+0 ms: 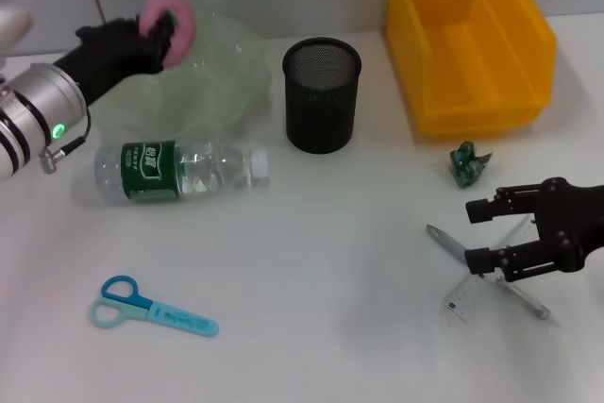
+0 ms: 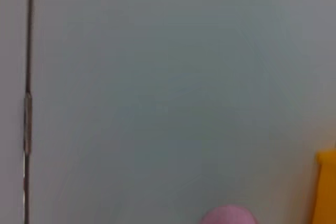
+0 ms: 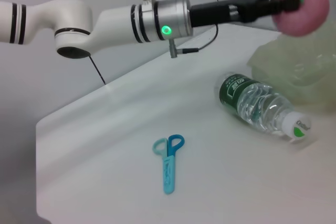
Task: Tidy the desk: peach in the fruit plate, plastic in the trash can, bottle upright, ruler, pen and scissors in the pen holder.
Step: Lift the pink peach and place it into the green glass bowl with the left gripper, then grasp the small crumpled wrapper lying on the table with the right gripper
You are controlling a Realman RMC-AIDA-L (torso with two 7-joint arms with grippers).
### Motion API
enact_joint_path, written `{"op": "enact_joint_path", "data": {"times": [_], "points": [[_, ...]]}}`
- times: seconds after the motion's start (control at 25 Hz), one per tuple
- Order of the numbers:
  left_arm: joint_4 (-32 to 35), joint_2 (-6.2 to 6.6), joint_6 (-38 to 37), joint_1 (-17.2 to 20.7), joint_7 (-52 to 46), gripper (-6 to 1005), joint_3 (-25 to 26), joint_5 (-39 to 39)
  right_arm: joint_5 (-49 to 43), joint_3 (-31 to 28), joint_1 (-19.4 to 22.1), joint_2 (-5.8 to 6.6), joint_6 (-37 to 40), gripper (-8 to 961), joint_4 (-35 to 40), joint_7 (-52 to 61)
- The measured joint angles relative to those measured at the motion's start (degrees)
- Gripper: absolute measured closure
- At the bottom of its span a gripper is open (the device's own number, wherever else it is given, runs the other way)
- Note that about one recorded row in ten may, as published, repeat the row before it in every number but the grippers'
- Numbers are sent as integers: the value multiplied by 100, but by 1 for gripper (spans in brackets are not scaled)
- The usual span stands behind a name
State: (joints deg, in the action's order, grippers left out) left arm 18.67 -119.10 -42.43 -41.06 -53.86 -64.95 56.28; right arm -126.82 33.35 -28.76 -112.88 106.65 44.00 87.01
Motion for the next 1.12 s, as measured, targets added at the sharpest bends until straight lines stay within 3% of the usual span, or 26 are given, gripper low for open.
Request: {"op": "enact_joint_path", "data": {"times": [0.24,0.56,0.76,0.84,0.96,1.12], "points": [[-9,-4,246,-13,96,784,-135,-19,0,20,-17,-13,-20,141,-6,-5],[19,-7,274,31,61,554,-129,-20,-1,22,-33,-21,-22,142,-6,-30],[23,-8,277,35,60,290,-110,-20,-1,23,-34,-23,-22,142,-5,-32],[36,-8,238,49,27,255,-100,-19,-1,22,-32,-23,-22,142,-5,-33],[81,21,-72,93,-393,202,-158,21,-1,7,-24,-23,-22,142,-5,-34],[593,184,-1408,509,-1644,184,-370,362,-1,-23,-11,-24,-18,143,-5,-35]]}}
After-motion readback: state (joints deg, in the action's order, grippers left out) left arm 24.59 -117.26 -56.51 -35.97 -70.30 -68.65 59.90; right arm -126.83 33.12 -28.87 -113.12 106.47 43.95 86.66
